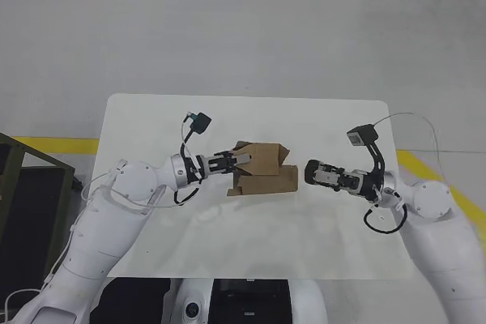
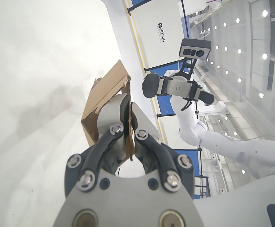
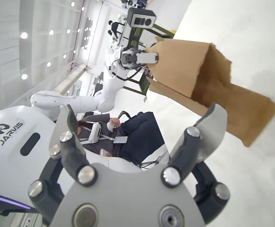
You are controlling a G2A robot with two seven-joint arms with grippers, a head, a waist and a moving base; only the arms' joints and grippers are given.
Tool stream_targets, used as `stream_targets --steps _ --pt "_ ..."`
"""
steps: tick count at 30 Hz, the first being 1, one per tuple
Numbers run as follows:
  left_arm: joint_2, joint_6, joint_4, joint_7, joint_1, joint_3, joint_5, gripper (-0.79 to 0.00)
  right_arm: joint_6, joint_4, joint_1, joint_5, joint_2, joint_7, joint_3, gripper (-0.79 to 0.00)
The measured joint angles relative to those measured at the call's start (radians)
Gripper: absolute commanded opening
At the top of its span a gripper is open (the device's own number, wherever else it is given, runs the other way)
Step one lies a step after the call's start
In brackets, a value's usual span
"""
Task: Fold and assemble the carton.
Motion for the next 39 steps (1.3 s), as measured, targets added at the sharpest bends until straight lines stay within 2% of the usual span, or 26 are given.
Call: stream_targets --steps 13,24,32,34,36,39 --pt "0.002 -0.008 -0.019 -0.024 0.009 0.007 -0.021 -0.785 -0.056 0.168 0.157 0.079 -0.045 0.025 -0.172 0.0" --pt "0.004 -0.014 -0.032 -0.03 0.014 0.004 -0.038 -0.785 -0.066 0.262 0.216 0.117 -0.073 0.041 -0.25 0.0" --pt "0.005 -0.018 -0.036 -0.029 0.018 -0.001 -0.048 -0.785 -0.104 0.329 0.244 0.229 -0.093 0.101 -0.278 0.0" --pt "0.006 -0.018 -0.034 -0.031 0.02 -0.004 -0.048 -0.785 -0.104 0.328 0.245 0.247 -0.093 0.11 -0.274 -0.092" --pt "0.007 -0.017 -0.033 -0.034 0.021 -0.006 -0.049 -0.785 -0.101 0.321 0.243 0.254 -0.092 0.111 -0.268 -0.243" --pt "0.008 -0.017 -0.032 -0.035 0.023 -0.008 -0.051 -0.785 -0.099 0.308 0.235 0.262 -0.089 0.113 -0.254 -0.369"
